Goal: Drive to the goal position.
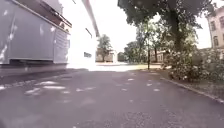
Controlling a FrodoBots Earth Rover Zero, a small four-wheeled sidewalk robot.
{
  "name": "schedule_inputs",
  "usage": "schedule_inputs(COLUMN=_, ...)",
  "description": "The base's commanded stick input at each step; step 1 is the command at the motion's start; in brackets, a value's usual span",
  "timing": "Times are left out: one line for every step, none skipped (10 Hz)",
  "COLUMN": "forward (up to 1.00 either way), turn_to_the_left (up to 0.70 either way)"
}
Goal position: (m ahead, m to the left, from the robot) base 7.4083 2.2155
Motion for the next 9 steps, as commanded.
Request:
schedule_inputs(forward=0.85, turn_to_the_left=0.01)
schedule_inputs(forward=0.85, turn_to_the_left=0.01)
schedule_inputs(forward=0.85, turn_to_the_left=0.01)
schedule_inputs(forward=0.85, turn_to_the_left=0.01)
schedule_inputs(forward=0.85, turn_to_the_left=0.01)
schedule_inputs(forward=0.85, turn_to_the_left=0.01)
schedule_inputs(forward=0.85, turn_to_the_left=-0.27)
schedule_inputs(forward=0.85, turn_to_the_left=-0.33)
schedule_inputs(forward=0.85, turn_to_the_left=-0.32)
